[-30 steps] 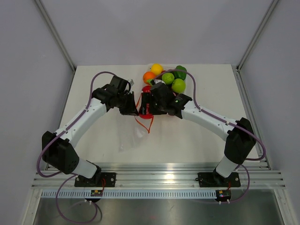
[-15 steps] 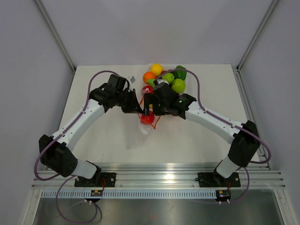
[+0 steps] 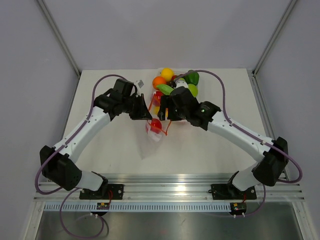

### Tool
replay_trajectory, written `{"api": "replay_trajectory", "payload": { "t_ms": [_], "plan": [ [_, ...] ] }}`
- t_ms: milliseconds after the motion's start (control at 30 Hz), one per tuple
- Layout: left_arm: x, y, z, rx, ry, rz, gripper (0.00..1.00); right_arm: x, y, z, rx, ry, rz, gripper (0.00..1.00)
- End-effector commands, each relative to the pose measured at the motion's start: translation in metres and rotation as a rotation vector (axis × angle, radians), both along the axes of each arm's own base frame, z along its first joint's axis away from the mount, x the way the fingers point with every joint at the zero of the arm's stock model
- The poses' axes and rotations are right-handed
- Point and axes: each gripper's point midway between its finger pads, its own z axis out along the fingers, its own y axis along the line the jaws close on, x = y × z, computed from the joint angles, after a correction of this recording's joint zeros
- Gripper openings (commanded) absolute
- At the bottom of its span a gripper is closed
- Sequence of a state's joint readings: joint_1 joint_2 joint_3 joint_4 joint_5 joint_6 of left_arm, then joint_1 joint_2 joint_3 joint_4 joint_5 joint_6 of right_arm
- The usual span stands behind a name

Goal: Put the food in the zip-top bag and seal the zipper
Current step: Place the fake fruit in the zipper food storage bag, then adjust the zipper food storage bag at the center of the board.

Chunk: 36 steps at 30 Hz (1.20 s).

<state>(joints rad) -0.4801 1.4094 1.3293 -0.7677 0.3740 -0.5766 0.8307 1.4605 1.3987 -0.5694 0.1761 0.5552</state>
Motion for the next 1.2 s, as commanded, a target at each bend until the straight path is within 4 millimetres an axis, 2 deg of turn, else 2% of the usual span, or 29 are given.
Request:
{"api": "replay_trajectory", "payload": {
  "t_ms": [0, 100, 133, 167, 267, 300, 367, 400, 500, 533, 633, 667, 733, 767, 800, 867, 900, 967, 1033, 1067, 1167],
  "plan": [
    [0.002, -0.004, 0.036, -0.059, -0.107, -0.011, 0.0, 0.01, -0.001, -0.053, -0.115, 0.09, -0.038, 0.8],
    [-0.002, -0.001, 0.038, -0.05, -0.115, -0.016, 0.0, 0.009, 0.008, -0.067, -0.103, 0.126, -0.024, 0.76],
    [-0.002, 0.001, 0.04, -0.047, -0.124, -0.013, 0.0, 0.008, 0.01, -0.068, -0.09, 0.134, -0.024, 0.69],
    [-0.003, 0.003, 0.041, -0.041, -0.131, -0.012, 0.0, 0.007, 0.012, -0.066, -0.077, 0.135, -0.02, 0.57],
    [-0.003, 0.01, 0.043, -0.013, -0.145, -0.004, 0.0, 0.011, 0.011, -0.049, -0.044, 0.09, -0.04, 0.29],
    [-0.004, 0.012, 0.043, -0.006, -0.145, -0.003, 0.0, 0.012, 0.007, -0.042, -0.043, 0.074, -0.053, 0.15],
    [-0.003, 0.016, 0.046, 0.006, -0.158, -0.002, 0.0, 0.018, -0.002, -0.029, -0.052, 0.033, -0.091, 0.03],
    [-0.003, 0.02, 0.046, 0.021, -0.155, 0.003, 0.0, 0.018, -0.006, -0.019, -0.047, 0.016, -0.102, 0.0],
    [-0.001, 0.025, 0.056, 0.049, -0.175, 0.012, 0.0, 0.017, -0.01, -0.002, -0.023, -0.023, -0.109, 0.0],
    [0.001, 0.026, 0.064, 0.048, -0.193, 0.019, 0.0, 0.017, -0.011, 0.0, -0.022, -0.029, -0.11, 0.0],
    [0.003, 0.033, 0.071, 0.083, -0.207, 0.037, 0.0, 0.017, -0.01, -0.009, -0.036, -0.014, -0.106, 0.0],
    [0.002, 0.035, 0.068, 0.101, -0.199, 0.038, 0.0, 0.017, -0.009, -0.02, -0.056, 0.01, -0.102, 0.0],
    [0.006, 0.04, 0.061, 0.137, -0.19, 0.054, 0.0, 0.015, -0.003, -0.029, -0.059, 0.042, -0.084, 0.02],
    [0.004, 0.042, 0.055, 0.159, -0.172, 0.053, 0.0, 0.015, 0.001, -0.037, -0.069, 0.06, -0.068, 0.11],
    [0.007, 0.046, 0.05, 0.188, -0.163, 0.065, 0.0, 0.015, 0.002, -0.037, -0.073, 0.065, -0.057, 0.22],
    [0.007, 0.052, 0.045, 0.223, -0.151, 0.073, 0.0, 0.015, -0.001, -0.037, -0.098, 0.064, -0.059, 0.62],
    [0.009, 0.056, 0.041, 0.252, -0.149, 0.087, 0.0, 0.019, -0.007, -0.031, -0.111, 0.036, -0.085, 0.73],
    [0.011, 0.062, 0.035, 0.291, -0.142, 0.102, 0.0, 0.023, -0.018, -0.02, -0.103, 0.007, -0.112, 0.82],
    [0.013, 0.064, 0.027, 0.315, -0.126, 0.106, 0.0, 0.034, -0.036, -0.013, -0.079, 0.002, -0.16, 0.83],
    [0.015, 0.065, 0.024, 0.323, -0.121, 0.11, 0.0, 0.038, -0.043, -0.001, -0.046, -0.025, -0.177, 0.83],
    [0.019, 0.066, 0.016, 0.342, -0.111, 0.124, 0.0, 0.05, -0.068, -0.001, -0.027, -0.032, -0.234, 0.83]
  ]
}}
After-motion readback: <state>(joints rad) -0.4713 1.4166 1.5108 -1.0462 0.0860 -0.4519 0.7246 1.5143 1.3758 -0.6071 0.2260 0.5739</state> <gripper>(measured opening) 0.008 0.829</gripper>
